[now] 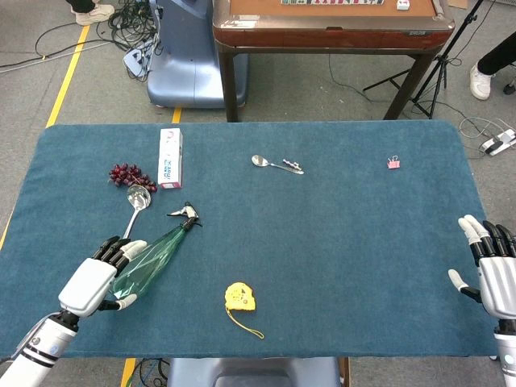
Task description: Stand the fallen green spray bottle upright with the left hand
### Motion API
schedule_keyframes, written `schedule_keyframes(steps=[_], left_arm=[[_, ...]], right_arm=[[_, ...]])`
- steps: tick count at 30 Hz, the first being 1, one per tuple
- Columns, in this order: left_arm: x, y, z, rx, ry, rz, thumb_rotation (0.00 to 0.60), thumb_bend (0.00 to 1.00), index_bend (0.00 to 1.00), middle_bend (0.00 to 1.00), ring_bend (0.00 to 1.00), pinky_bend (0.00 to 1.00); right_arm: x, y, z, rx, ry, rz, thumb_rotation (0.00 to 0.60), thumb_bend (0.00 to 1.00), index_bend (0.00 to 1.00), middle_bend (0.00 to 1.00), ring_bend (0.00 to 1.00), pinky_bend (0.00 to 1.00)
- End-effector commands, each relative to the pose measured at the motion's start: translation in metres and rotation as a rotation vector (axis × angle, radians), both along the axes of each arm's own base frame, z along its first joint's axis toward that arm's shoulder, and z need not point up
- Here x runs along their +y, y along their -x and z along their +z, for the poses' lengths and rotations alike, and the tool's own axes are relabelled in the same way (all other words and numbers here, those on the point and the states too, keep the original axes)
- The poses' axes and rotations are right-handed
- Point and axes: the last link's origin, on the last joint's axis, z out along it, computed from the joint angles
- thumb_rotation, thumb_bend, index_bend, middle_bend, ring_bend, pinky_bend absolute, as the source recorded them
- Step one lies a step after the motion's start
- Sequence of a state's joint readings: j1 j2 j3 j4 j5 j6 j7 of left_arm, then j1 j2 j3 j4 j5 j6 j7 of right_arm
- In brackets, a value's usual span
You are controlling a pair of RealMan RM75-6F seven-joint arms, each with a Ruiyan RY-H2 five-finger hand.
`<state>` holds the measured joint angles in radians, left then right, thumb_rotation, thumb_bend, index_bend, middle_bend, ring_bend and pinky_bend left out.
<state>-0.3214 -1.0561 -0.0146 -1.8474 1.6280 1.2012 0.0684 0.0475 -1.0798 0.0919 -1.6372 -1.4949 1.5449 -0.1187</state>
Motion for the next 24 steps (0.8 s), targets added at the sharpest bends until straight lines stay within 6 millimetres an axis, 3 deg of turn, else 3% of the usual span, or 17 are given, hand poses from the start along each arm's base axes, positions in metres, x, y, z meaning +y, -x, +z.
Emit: schedule_keyframes(steps=[1, 16, 24], left_arm=[[0.002, -0.003, -0.008, 0.025, 0.017, -0.002, 0.600, 0.21, 0.01, 0.10, 0.07, 0.03], [0.013, -0.011, -0.041, 0.090, 0.094, 0.019, 0.600, 0.21, 0.00, 0.04, 0.04, 0.01], [0.024, -0.006, -0.052, 0.159, 0.097, 0.036, 0.600, 0.21, 0.00, 0.03, 0.03, 0.01]], right_arm=[[0.000, 0.001, 0.000, -0.001, 0.000, -0.002, 0.600, 0.20, 0.10, 0.12, 0.07, 0.11], [0.001, 0.005, 0.001, -0.008, -0.003, -0.013, 0.600, 0.20, 0.10, 0.12, 0.07, 0.11], [0.002, 0.006, 0.002, -0.009, -0.001, -0.014, 0.600, 0.20, 0.10, 0.12, 0.07, 0.11]])
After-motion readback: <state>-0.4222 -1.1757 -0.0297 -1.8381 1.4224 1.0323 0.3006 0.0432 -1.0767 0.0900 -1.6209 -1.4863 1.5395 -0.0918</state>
